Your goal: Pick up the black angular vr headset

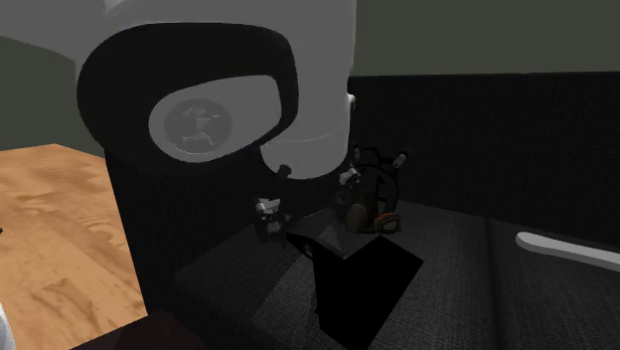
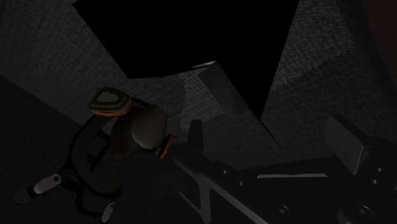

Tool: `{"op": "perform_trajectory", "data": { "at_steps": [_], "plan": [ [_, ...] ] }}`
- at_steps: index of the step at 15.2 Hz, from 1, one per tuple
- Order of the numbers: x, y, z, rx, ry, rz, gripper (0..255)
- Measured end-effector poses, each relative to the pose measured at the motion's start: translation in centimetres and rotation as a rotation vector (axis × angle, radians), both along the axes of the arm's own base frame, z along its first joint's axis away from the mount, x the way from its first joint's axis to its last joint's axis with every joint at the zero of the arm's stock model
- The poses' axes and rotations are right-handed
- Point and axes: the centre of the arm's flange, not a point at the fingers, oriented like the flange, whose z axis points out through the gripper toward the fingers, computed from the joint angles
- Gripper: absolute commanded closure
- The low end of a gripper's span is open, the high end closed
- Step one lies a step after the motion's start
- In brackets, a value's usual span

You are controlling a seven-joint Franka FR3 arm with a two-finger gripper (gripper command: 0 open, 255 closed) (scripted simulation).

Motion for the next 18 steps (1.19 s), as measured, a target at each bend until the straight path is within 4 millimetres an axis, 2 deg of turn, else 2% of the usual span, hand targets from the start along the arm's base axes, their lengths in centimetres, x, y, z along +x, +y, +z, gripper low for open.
{"op": "perform_trajectory", "data": {
  "at_steps": [3, 10, 11, 18],
  "plan": [
    [2.3, -0.5, -2.8, 0.016, -0.062, 0.183, 0],
    [2.6, -0.4, -6.7, 0.017, -0.075, 0.22, 0],
    [2.6, -0.4, -6.9, 0.017, -0.075, 0.22, 255],
    [2.7, -0.4, -7.0, 0.017, -0.078, 0.221, 255]
  ]
}}
